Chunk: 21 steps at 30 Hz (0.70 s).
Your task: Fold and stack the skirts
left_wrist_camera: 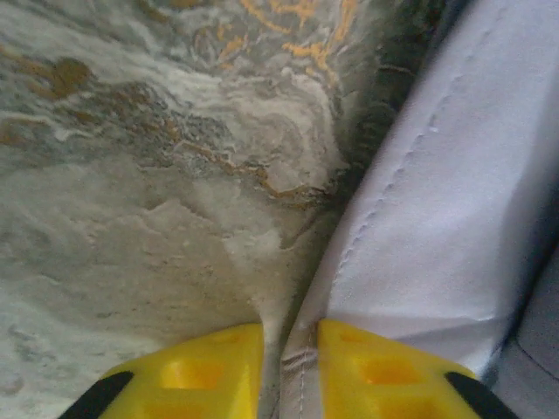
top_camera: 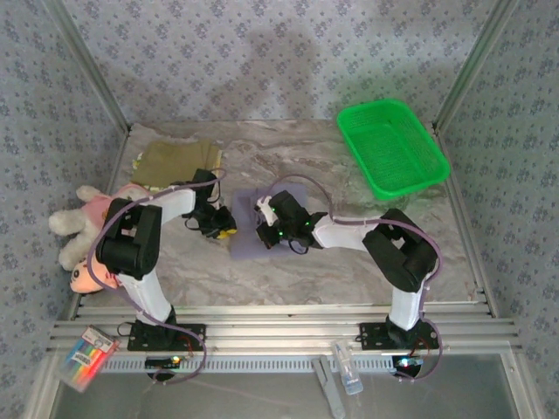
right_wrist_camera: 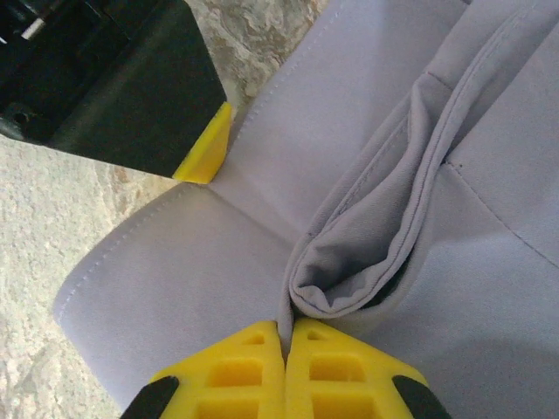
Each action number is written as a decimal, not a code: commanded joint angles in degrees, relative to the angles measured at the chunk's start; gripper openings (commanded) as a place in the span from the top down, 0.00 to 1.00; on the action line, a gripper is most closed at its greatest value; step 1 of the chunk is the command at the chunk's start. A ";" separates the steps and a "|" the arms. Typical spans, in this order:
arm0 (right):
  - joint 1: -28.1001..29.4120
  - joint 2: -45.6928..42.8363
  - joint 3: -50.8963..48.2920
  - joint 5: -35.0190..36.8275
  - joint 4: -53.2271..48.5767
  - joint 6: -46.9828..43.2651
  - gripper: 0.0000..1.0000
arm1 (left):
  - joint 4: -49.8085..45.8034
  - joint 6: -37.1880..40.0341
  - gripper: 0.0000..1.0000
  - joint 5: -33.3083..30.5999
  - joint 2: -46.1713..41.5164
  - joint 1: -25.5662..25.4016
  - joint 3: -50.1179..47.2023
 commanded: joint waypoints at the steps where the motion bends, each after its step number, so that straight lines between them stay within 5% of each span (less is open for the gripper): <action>1: 1.11 -2.13 3.72 -3.22 -1.25 -1.59 1.00 | 1.80 0.29 0.86 2.25 2.87 -1.23 0.85; 4: 2.54 -1.23 6.23 -5.17 -2.88 -3.88 1.00 | 1.88 -0.04 0.96 2.10 3.39 -1.24 0.38; 14: 4.59 7.05 8.56 -8.08 -4.60 -2.37 1.00 | -0.99 0.70 0.98 -0.83 1.26 0.02 0.80; 19: 3.91 5.96 10.03 -10.79 -4.40 -0.50 0.99 | -5.25 2.15 0.90 -4.99 -1.94 1.52 1.56; 21: 3.87 5.00 11.92 -12.75 -6.91 -1.37 0.87 | -8.25 2.72 0.85 -7.71 -3.51 1.96 2.40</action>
